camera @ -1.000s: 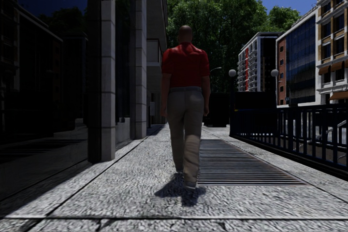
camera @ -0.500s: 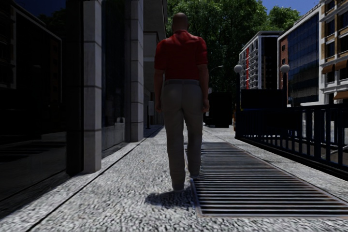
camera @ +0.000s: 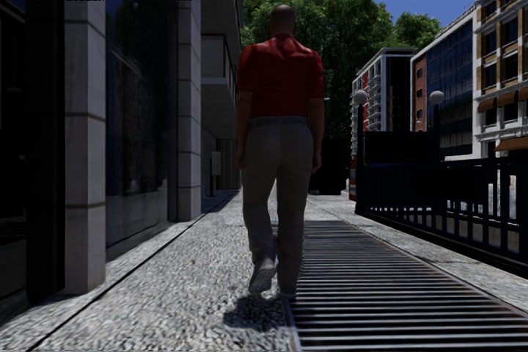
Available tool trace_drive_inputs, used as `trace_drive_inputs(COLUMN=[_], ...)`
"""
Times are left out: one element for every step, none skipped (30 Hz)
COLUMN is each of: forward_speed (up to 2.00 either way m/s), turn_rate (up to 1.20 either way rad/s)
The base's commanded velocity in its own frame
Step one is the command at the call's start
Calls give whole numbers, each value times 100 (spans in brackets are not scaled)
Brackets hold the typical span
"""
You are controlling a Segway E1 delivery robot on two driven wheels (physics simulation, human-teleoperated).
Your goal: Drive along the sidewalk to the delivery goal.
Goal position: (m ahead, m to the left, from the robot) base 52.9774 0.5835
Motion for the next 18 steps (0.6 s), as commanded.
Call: trace_drive_inputs(forward_speed=[123,121,120,120,120,120,120,120,120,120,119,119,119,119,119,119,119,119], turn_rate=[0,0,0,0,0,0,0,0,0,0,0,0,0,0,0,0,0,0])
